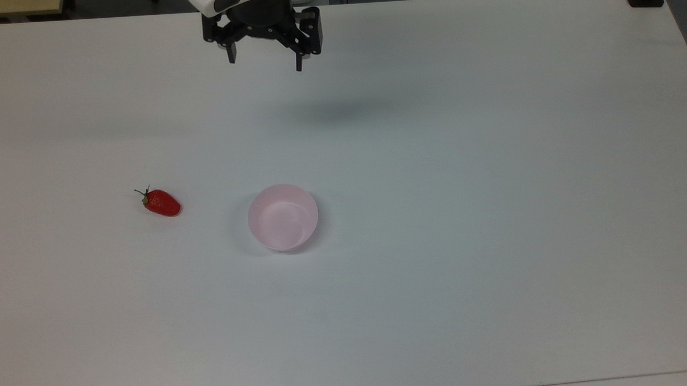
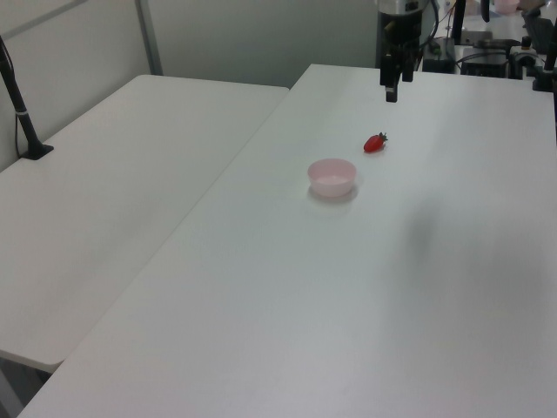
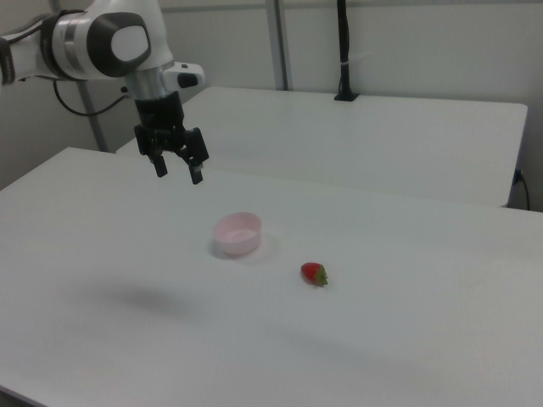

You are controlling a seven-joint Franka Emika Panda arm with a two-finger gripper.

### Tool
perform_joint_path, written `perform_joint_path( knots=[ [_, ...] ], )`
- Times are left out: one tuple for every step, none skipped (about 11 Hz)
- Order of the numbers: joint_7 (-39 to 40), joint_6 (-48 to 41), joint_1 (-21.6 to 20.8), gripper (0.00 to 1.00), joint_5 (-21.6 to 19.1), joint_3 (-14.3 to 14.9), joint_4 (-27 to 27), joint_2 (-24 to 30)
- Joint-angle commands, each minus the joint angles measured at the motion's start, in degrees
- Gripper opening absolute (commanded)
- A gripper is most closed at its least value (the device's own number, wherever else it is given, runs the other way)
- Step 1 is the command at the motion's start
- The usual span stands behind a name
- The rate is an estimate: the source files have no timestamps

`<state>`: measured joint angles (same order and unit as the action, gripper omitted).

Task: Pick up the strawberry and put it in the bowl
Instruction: 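Move the gripper down toward the red strawberry beside the pink bowl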

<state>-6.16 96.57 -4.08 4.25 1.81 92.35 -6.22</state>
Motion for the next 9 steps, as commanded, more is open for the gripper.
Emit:
perform_joint_path(
  knots=[
    [14.5,0.5,4.0,1.00,-1.2,0.6,-0.7,-2.1],
    [18.4,2.4,6.2,1.00,-1.3,0.5,-0.8,-3.1],
    [21.9,5.4,7.7,1.00,-1.2,0.6,-0.7,-4.2],
    [25.5,8.4,9.3,1.00,-0.8,0.6,-0.7,-6.1],
    [29.8,11.4,11.1,1.00,-0.7,0.6,-0.7,-8.0],
    [33.0,14.3,12.2,1.00,-0.6,0.5,-0.7,-10.2],
    [34.4,17.5,13.0,1.00,-0.4,0.6,-0.7,-12.4],
    [35.5,20.6,13.8,1.00,-0.2,0.6,-0.7,-14.6],
    [38.5,22.7,14.6,1.00,-0.1,0.6,-0.7,-16.5]
  ],
)
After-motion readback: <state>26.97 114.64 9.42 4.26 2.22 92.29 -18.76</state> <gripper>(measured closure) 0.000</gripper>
